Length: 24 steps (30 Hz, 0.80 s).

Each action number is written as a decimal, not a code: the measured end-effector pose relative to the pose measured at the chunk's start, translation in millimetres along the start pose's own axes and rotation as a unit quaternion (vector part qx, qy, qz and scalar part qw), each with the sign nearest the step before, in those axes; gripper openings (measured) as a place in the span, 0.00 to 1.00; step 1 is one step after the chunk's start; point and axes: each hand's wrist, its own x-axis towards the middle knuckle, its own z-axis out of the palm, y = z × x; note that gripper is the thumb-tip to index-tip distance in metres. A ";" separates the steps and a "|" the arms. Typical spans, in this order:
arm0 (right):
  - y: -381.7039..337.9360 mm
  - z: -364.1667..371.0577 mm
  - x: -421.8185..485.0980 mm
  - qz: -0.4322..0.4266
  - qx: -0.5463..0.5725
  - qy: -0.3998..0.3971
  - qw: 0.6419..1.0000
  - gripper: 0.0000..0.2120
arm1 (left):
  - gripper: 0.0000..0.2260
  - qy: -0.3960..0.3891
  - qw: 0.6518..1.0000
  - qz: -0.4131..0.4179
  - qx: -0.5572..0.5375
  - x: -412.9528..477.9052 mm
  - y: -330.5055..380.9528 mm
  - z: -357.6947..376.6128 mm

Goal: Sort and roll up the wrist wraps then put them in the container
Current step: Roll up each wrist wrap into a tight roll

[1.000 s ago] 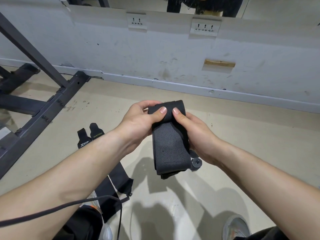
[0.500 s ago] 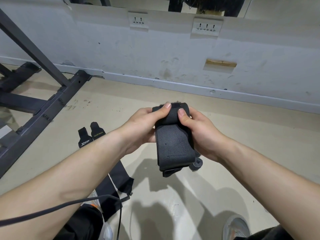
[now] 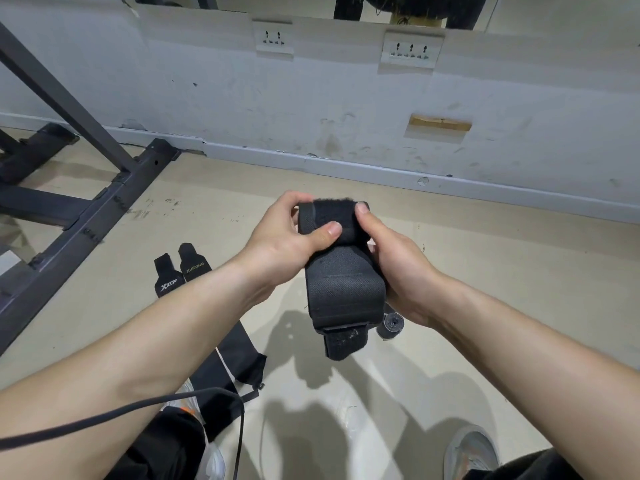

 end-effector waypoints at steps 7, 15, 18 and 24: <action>-1.4 -1.9 -1.9 -0.035 0.016 0.005 0.999 0.21 | 0.20 -0.018 0.999 0.023 0.035 -1.9 -1.3 0.9; -0.1 -1.0 -1.3 -0.080 -0.026 0.006 0.996 0.11 | 0.12 -0.092 0.974 -0.146 -0.147 -7.0 7.6 3.8; 1.4 -0.7 -0.6 -0.084 -0.041 -0.015 0.995 0.15 | 0.15 -0.073 0.978 -0.130 -0.146 -6.0 6.0 3.2; -2.3 -0.6 -1.7 -0.082 0.015 0.003 0.996 0.20 | 0.12 -0.024 0.984 -0.080 -0.155 -1.4 9.5 1.1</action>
